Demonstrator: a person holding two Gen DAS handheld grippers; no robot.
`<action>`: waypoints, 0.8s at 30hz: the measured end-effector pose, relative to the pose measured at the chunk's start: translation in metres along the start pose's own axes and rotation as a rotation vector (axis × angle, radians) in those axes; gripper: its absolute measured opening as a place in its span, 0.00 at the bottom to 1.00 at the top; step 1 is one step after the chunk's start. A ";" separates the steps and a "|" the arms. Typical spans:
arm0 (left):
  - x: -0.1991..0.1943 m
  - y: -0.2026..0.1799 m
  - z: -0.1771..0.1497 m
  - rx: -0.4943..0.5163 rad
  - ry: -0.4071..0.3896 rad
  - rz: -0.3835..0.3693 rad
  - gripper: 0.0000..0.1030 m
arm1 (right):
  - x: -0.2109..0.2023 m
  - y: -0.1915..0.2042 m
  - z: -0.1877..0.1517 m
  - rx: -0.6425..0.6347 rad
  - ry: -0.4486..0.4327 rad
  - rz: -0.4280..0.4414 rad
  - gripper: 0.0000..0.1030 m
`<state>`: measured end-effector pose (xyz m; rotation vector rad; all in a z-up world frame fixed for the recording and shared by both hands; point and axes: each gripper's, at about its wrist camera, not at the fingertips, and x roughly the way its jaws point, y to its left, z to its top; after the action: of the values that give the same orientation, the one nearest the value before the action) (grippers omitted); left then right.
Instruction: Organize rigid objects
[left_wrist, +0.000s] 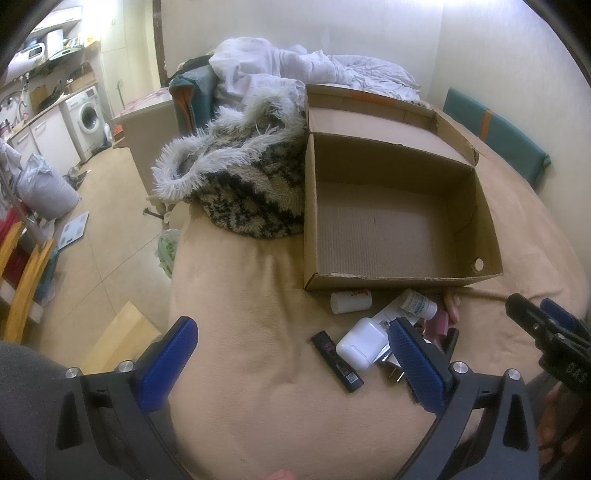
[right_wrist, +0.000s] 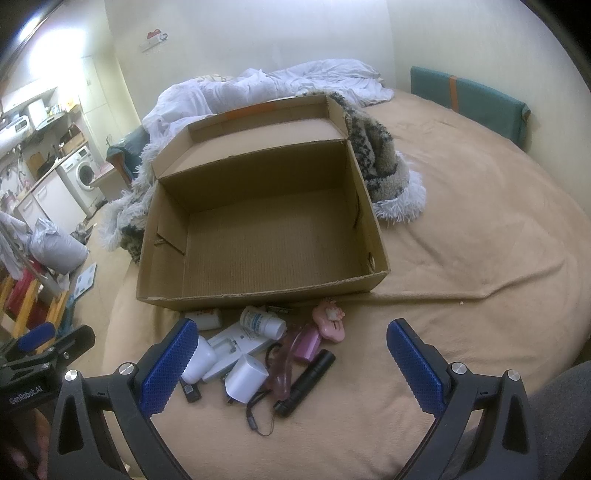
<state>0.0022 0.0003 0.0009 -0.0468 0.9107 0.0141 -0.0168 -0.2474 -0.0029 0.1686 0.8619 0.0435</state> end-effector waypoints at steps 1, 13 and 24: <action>0.000 0.000 -0.001 0.001 -0.001 0.001 1.00 | 0.000 0.000 0.000 0.000 0.001 0.000 1.00; -0.001 -0.001 -0.001 -0.003 0.000 0.002 1.00 | 0.000 0.000 0.000 0.000 0.002 0.002 1.00; -0.002 0.001 -0.001 -0.010 0.000 0.004 1.00 | 0.000 0.000 0.000 0.003 0.003 0.004 1.00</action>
<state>0.0001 0.0015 0.0015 -0.0545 0.9113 0.0230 -0.0168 -0.2471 -0.0032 0.1736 0.8646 0.0462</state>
